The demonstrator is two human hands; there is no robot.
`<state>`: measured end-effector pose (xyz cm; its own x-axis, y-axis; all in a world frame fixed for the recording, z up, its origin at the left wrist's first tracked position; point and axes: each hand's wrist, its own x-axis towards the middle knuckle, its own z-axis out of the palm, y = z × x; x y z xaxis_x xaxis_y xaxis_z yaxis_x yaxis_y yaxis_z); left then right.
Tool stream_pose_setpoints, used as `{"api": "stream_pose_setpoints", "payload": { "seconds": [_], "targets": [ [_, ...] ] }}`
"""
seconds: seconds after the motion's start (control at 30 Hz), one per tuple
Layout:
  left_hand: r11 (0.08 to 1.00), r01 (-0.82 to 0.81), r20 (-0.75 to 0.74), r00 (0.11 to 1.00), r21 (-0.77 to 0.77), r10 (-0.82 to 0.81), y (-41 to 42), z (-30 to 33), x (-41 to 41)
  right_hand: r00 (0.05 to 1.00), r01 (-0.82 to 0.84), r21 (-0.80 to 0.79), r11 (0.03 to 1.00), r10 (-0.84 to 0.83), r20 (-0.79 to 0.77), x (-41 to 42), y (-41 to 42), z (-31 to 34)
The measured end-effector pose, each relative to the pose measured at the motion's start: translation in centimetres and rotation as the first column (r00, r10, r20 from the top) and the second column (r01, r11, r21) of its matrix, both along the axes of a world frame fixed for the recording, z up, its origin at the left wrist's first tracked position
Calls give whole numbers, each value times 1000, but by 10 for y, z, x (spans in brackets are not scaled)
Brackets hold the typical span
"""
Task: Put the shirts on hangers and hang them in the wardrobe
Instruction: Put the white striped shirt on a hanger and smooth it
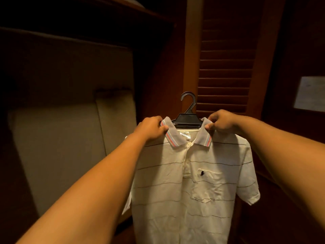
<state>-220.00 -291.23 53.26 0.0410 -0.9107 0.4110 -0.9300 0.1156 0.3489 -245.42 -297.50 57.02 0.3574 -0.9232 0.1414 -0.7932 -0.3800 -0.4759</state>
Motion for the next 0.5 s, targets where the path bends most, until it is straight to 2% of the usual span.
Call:
{"api": "stream_pose_setpoints", "payload": {
  "seconds": [0.2,0.5],
  "targets": [
    [977,-183,59,980,-108,190,-30,35,69,982,-184,-77,980,187,39,72,-62,35],
    [904,-292,76,941,-312,330,-75,110,149,946,-296,-236,926,318,61,161,-125,107]
  ]
}}
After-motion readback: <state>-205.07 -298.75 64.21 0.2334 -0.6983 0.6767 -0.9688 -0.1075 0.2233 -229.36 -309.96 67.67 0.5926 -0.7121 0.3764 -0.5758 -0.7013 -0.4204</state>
